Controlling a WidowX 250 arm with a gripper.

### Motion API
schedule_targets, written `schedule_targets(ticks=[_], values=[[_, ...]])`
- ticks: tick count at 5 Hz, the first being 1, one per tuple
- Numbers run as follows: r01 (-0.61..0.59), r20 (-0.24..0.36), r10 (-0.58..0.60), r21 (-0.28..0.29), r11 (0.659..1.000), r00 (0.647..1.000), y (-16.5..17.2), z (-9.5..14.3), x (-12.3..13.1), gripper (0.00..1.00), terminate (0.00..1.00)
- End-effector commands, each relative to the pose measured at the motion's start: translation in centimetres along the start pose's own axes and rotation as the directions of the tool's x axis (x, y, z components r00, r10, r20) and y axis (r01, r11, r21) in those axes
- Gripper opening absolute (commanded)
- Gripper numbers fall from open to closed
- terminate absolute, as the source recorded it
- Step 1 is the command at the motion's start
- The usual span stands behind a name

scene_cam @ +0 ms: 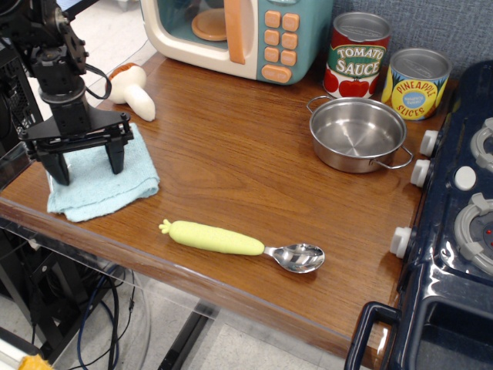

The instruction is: Move the rag to the other side of the ice cream scoop.

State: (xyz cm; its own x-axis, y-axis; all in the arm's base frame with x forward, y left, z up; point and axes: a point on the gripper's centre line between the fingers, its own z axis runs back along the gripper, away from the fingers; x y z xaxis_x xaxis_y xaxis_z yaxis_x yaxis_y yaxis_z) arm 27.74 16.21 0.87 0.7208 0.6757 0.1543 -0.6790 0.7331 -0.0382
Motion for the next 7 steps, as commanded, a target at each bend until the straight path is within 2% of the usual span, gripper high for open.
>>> schedule_targets(ticks=[1, 3, 4, 5, 6, 7], values=[[0.132, -0.014, -0.133, -0.067, 0.989, 0.991, -8.8, 0.3, -4.2, 1.00, 0.00], [0.326, -0.036, -0.332, -0.115, 0.938, 0.943, -15.0, 0.6, -9.0, 1.00, 0.00], [0.432, -0.038, -0.440, -0.131, 0.892, 0.897, -16.5, 0.9, -11.6, 1.00, 0.00], [0.524, -0.056, -0.540, -0.177, 0.833, 0.840, -17.5, 1.4, -14.6, 1.00, 0.00], [0.594, -0.053, -0.615, -0.207, 0.778, 0.787, -18.6, 1.7, -16.5, 1.00, 0.00], [0.634, -0.042, -0.657, -0.223, 0.741, 0.753, -19.6, 2.3, -17.3, 1.00, 0.00]])
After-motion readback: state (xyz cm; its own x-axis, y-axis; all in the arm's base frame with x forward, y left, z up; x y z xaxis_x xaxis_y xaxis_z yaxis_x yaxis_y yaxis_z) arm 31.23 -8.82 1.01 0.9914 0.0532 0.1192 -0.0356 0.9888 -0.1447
